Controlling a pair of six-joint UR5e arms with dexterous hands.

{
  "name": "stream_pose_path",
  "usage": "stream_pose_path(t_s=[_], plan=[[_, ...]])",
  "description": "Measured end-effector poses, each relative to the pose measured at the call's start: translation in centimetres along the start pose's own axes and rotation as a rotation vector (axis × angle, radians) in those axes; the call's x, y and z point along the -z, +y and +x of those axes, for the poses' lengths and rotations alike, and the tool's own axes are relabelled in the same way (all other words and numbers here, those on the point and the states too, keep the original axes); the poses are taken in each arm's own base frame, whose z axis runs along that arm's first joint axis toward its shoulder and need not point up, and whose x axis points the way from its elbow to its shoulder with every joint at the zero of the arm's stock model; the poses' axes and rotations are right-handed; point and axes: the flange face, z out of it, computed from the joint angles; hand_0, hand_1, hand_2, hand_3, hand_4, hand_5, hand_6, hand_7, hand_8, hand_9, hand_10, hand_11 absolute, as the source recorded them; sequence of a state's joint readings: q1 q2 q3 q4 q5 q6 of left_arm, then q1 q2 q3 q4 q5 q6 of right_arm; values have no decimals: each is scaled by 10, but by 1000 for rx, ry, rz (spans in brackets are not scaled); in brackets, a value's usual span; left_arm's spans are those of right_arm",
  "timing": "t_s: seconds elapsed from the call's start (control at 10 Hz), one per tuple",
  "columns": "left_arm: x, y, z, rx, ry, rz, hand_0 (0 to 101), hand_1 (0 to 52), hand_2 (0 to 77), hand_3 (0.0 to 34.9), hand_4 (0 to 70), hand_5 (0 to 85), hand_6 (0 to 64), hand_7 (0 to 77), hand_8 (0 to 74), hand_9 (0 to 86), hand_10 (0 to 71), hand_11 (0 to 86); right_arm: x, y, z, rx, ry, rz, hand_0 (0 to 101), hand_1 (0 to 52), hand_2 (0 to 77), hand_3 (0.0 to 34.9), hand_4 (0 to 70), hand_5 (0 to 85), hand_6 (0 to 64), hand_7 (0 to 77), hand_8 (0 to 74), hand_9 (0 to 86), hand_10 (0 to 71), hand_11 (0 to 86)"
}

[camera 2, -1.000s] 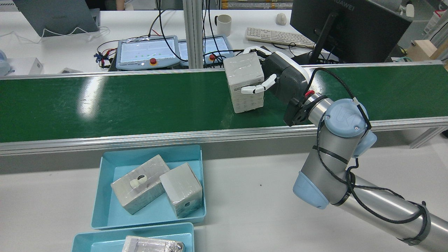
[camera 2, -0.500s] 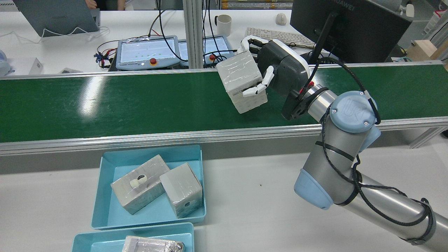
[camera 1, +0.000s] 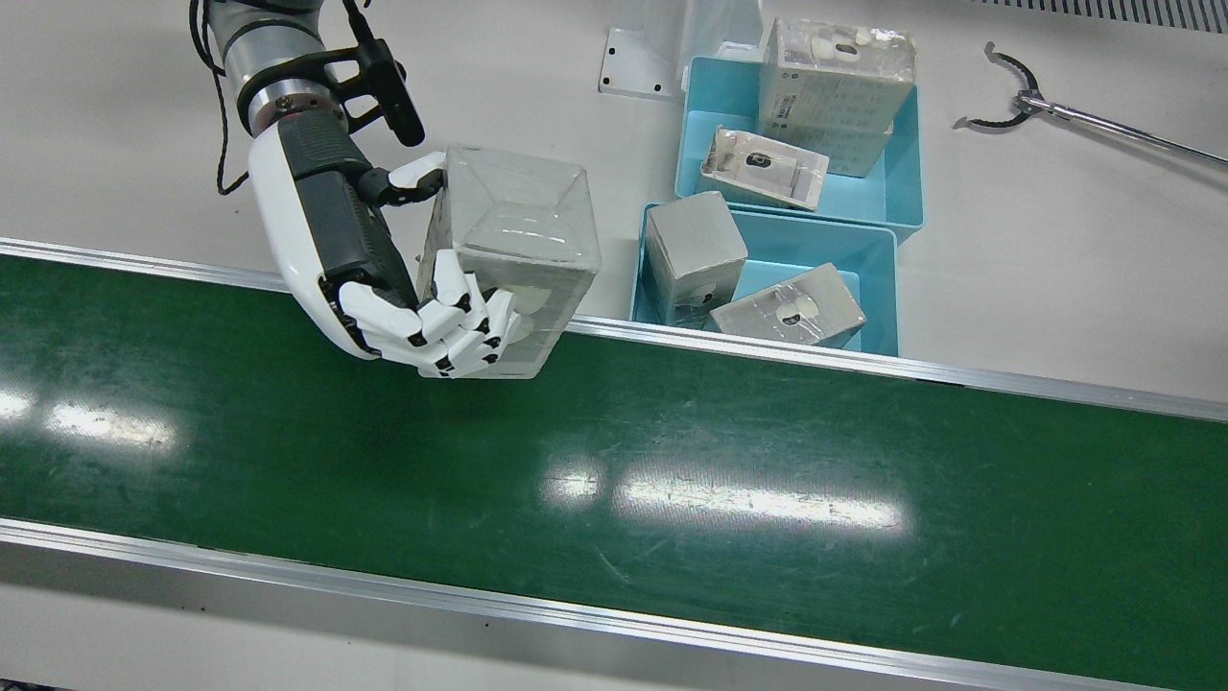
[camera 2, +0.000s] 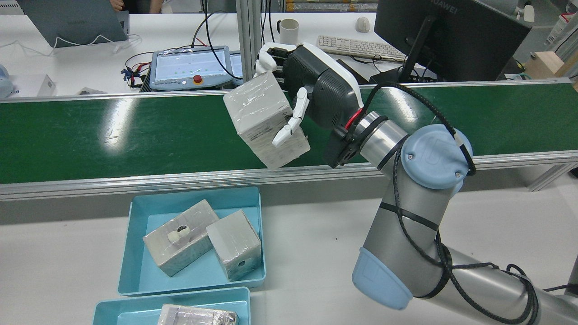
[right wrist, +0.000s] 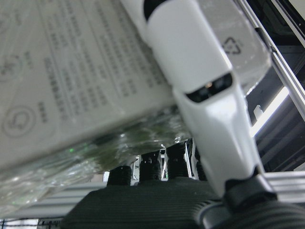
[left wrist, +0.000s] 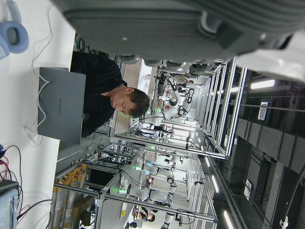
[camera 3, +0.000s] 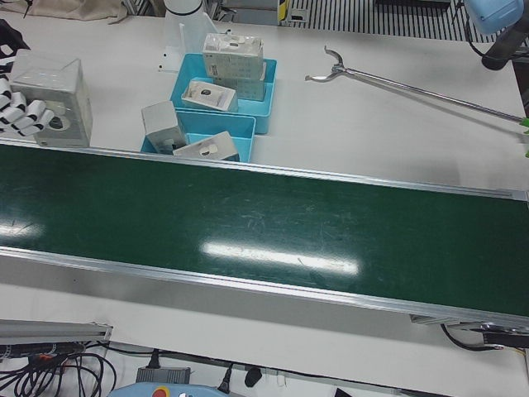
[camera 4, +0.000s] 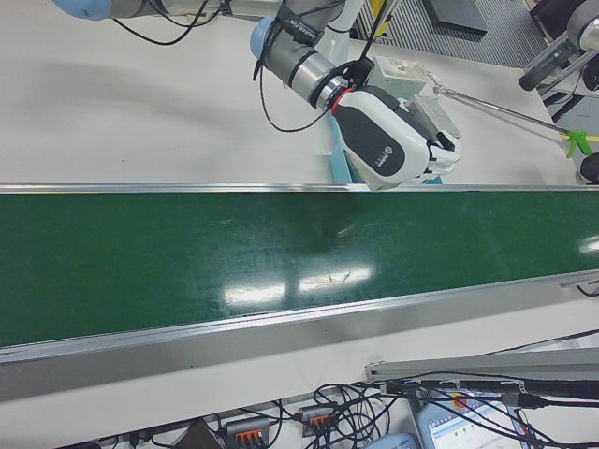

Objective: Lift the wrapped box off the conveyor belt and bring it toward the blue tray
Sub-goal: 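Lift the wrapped box off the belt and swing it over the blue tray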

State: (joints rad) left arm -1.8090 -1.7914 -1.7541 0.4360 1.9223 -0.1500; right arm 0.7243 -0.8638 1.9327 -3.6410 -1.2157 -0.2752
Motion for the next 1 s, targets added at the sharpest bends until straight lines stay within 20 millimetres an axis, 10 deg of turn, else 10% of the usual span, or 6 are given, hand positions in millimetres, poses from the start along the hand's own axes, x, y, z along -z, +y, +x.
stream_pose_path(t_s=[0.3,0.4,0.5,0.6,0.8,1.0], plan=[[0,0,0,0,0,0,0,0,11,0,0,11,5,0,0,0,5,0,3,31,78,31,40,-20,540,5,207,30,365,725,355,693,485,562,398,545],[0,0,0,0,0,0,0,0,5,0,0,11,0,0,0,0,0,0,4,40,101,46,56,-26,531,5,207,39,376,256,398,709,485,644,398,633],[0,0,0,0,0,0,0,0,5,0,0,11,0,0,0,0,0,0,2,43,122,59,76,-26,531,5,207,39,376,256,398,709,485,644,398,633],[0,0,0,0,0,0,0,0,11,0,0,11,5,0,0,0,5,0,-3,41,140,68,100,-26,536,5,0,20,376,485,404,682,485,644,398,622],[0,0,0,0,0,0,0,0,11,0,0,11,5,0,0,0,5,0,-9,35,160,78,142,-25,536,5,0,20,376,485,404,682,485,644,398,622],[0,0,0,0,0,0,0,0,5,0,0,11,5,0,0,0,5,0,-10,35,165,77,158,-31,508,5,0,81,256,464,349,562,453,665,251,475]])
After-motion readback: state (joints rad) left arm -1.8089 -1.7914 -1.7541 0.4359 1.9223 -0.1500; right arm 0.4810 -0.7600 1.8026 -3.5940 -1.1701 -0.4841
